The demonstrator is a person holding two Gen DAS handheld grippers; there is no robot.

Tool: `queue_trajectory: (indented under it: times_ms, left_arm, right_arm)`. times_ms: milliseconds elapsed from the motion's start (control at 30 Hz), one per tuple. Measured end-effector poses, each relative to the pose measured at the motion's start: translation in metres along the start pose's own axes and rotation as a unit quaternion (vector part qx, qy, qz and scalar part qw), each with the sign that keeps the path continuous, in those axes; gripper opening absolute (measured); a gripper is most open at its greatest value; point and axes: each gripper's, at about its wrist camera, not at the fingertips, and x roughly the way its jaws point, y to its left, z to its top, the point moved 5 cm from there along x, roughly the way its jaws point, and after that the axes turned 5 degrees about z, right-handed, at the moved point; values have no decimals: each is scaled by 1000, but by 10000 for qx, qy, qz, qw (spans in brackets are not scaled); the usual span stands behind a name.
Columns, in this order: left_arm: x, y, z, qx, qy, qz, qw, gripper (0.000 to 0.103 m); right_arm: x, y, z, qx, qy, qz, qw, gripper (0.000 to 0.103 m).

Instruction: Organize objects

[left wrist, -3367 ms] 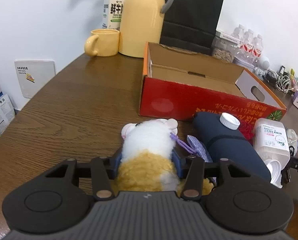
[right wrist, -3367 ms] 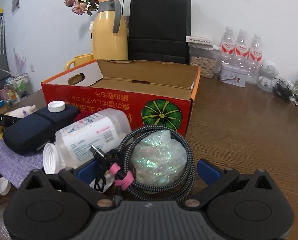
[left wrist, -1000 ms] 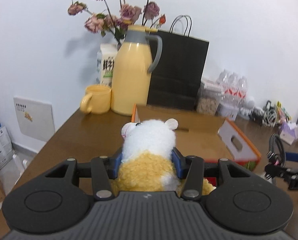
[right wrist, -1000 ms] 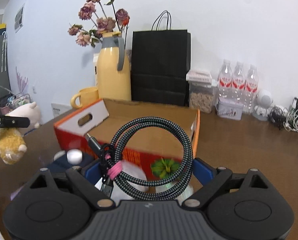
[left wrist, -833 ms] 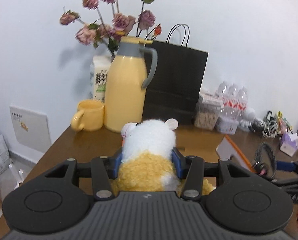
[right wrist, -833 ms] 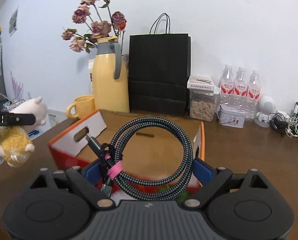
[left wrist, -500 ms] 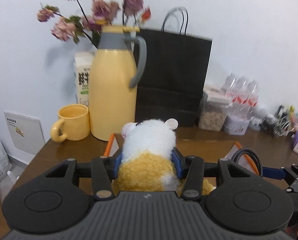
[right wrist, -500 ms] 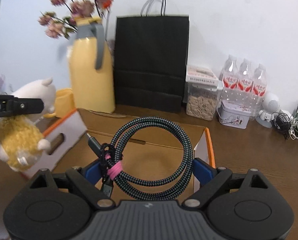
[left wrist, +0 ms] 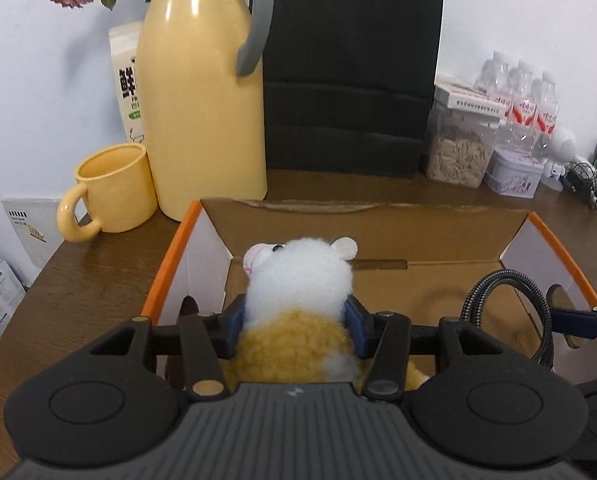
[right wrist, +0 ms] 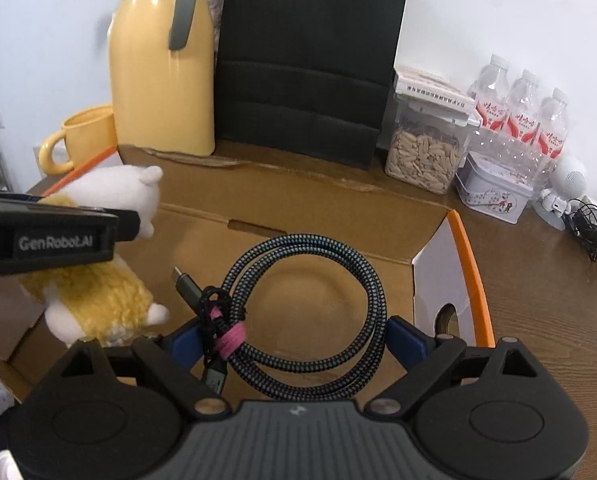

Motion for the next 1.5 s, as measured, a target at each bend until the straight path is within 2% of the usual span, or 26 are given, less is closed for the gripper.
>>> queue_trajectory:
  times_ms: [67,133,300,367,633,900,1167,1333,1500]
  left_arm:
    - [-1,2,0,-43,-11,-44,10000,63]
    - [-4,3,1,-71,-150,-92,9998,86]
    - [-18,6,4,-50,-415,-86,9991,103]
    - [-24,7,5,-45,-489,-81,9988,103]
    - [-55,15,-1,-53,-665,-51,9978,103]
    - [-125,38,-32,46,-1155,-94,9932,103]
    - [-184,63,-92,119,-1234,-314,9918,103]
    - [-210,75,-132,208,-1289,-289,9910,103]
    - [-224,86,-173,151,-1135,-389,9927,103]
  right_arm:
    - [0,0,-1,-10,28,-26,10000,93]
    - [0,-1,-1,25,33,-19,10000,94]
    - [-9,1,2,40,-103,65,9999,100]
    - [-15,1,5,43,-178,93,9998,103]
    - [-44,-2,3,59,-419,8,9991,103]
    - [-109,0,-23,35,-990,55,9951,103]
    - [-179,14,-80,-141,-1438,169,9894,103]
    - [-205,29,-130,-187,-1449,213,9890,103]
    - [-215,42,-179,-74,-1300,277,9911,103]
